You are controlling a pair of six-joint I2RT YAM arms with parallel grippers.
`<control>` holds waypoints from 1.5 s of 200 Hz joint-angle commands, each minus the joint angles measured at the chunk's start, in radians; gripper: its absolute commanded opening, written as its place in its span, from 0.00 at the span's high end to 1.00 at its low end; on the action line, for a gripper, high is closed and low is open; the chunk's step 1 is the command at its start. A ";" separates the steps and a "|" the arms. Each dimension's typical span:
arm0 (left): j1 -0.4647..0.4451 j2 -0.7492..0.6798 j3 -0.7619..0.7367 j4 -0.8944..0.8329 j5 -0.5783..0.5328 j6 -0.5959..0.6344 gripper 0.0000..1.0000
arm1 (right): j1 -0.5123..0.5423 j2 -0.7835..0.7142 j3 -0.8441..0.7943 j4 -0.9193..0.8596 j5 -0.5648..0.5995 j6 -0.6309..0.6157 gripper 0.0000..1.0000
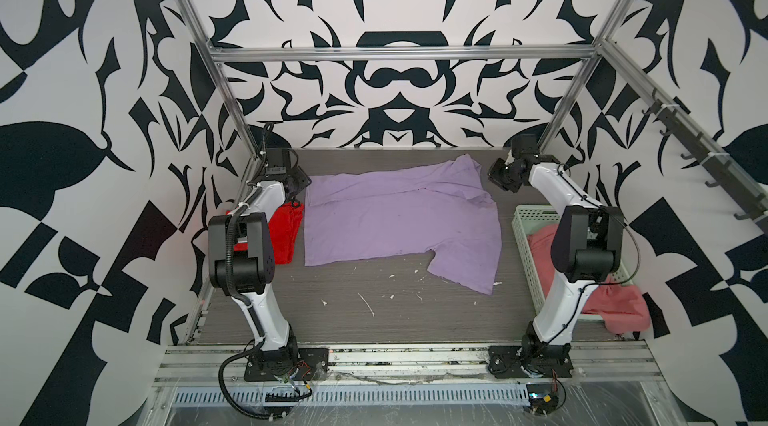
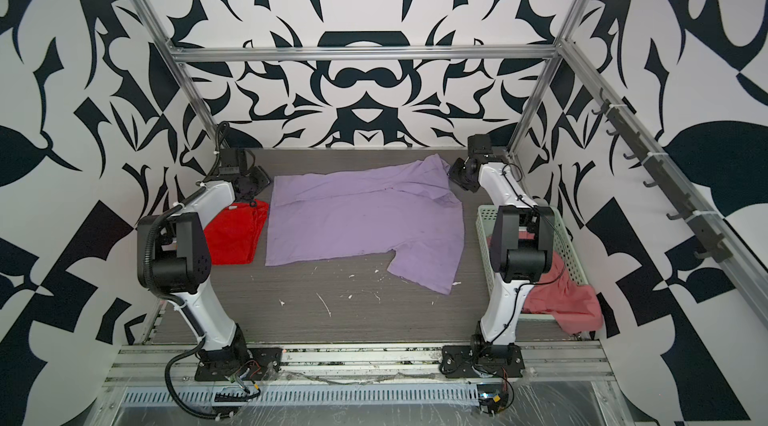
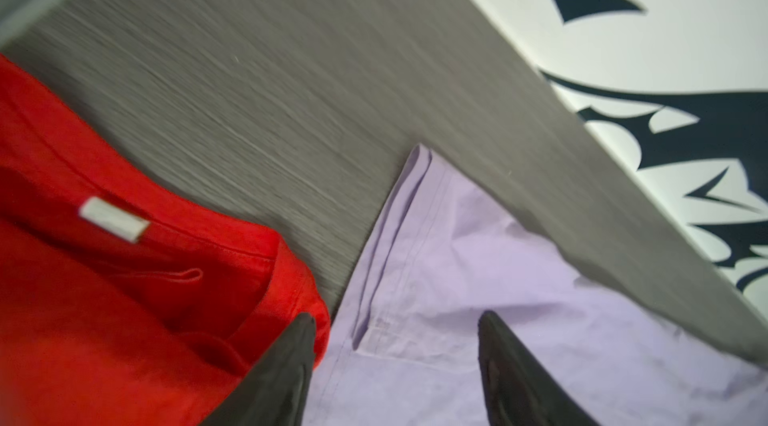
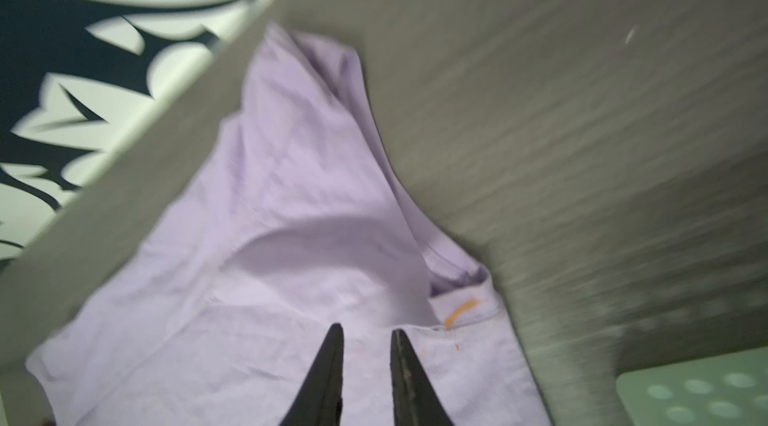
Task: Fold and stack the t-shirts
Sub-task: 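Open both grippers and release the far edge of the lavender t-shirt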
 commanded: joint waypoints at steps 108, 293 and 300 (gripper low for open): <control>-0.095 0.289 0.246 0.071 0.193 -0.179 0.35 | 0.086 0.357 0.307 0.348 -0.217 0.193 0.83; -0.059 0.626 0.485 0.080 0.145 -0.350 0.34 | 0.009 0.277 -0.095 0.332 -0.027 0.229 0.92; -0.058 0.631 0.491 0.080 0.146 -0.354 0.35 | 0.009 0.270 -0.105 0.331 -0.024 0.228 0.92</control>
